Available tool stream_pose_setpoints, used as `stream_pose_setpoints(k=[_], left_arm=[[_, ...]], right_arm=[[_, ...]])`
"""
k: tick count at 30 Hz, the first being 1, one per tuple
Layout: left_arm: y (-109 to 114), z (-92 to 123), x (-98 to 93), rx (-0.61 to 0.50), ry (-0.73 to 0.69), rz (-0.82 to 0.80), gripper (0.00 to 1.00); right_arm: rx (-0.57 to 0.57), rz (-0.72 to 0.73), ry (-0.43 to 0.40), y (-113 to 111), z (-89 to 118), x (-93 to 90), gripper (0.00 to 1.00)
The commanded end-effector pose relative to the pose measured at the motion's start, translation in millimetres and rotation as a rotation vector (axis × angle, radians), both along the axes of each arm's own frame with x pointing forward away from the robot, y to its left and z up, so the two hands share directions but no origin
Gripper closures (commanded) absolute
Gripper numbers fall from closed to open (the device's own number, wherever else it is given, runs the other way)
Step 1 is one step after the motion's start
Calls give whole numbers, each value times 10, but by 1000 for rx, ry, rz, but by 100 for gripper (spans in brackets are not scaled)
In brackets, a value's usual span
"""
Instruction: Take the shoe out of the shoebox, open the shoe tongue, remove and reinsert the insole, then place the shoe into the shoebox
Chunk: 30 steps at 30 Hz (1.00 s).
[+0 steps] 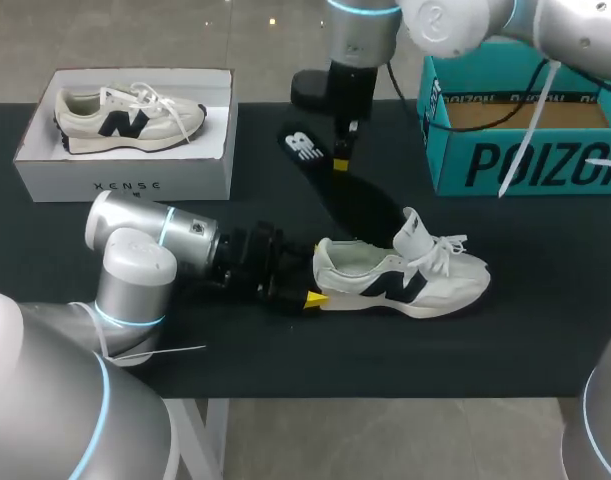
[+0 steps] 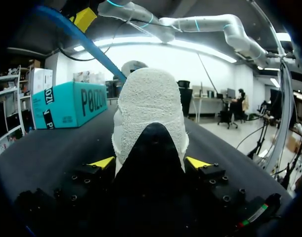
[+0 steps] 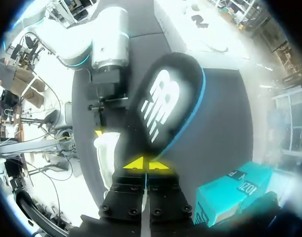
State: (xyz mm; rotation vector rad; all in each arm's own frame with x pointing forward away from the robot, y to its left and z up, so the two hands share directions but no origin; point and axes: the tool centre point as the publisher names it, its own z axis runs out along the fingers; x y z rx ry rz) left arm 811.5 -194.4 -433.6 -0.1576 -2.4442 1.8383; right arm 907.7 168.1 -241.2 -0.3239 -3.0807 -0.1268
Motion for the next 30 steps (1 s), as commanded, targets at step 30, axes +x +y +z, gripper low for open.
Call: stream_pose_setpoints(k=[30], left_arm=[[-7,-18,2,0,0,0,100]], right_arm=[[234,-218,-144,-796,1294,-671,100]])
